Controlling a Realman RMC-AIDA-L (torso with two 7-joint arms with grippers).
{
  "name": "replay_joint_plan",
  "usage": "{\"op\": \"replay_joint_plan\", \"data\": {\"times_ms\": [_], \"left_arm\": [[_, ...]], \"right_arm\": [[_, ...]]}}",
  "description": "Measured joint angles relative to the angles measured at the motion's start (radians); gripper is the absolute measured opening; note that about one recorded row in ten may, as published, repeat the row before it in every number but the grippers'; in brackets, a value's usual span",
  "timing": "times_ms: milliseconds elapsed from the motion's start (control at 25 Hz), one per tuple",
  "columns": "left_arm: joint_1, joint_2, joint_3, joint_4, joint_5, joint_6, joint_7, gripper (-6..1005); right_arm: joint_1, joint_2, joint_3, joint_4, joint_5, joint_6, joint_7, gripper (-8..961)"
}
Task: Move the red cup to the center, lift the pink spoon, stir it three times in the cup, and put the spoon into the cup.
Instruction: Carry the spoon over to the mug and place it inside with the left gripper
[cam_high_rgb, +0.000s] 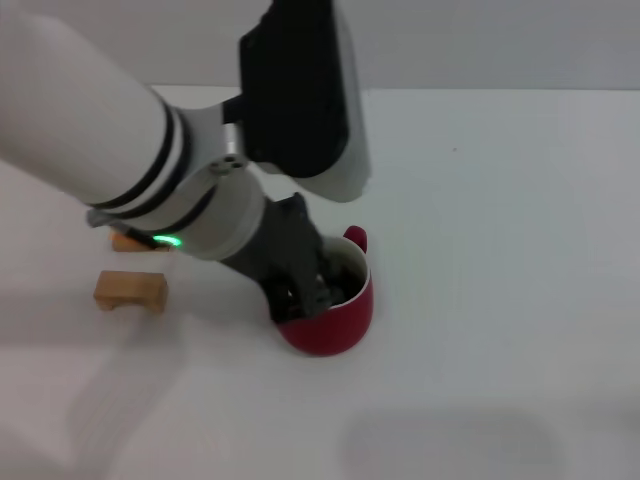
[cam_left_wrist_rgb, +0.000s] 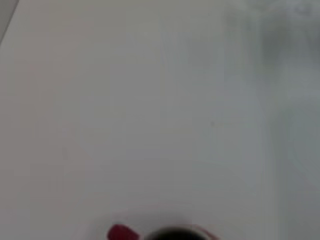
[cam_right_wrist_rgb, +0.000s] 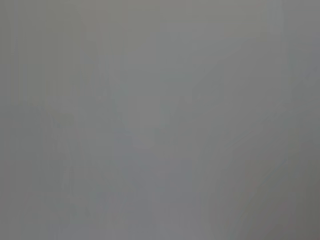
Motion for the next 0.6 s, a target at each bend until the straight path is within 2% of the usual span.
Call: {"op": "replay_joint_plan", "data": {"times_ms": [320,600], "left_arm": [[0.030,0.004,-0.084,0.007,0.051,-0.023,0.000,228],[0.012,0.004,-0.097,-0.039,0.060,0.037,0.006,238]], "right_arm": [[0.006,0.000,0.000,0.003,-0.004,0.001,0.000,0],[0.002,0.000,-0.001,0.005,-0.004,0.001,0.000,-1]]}}
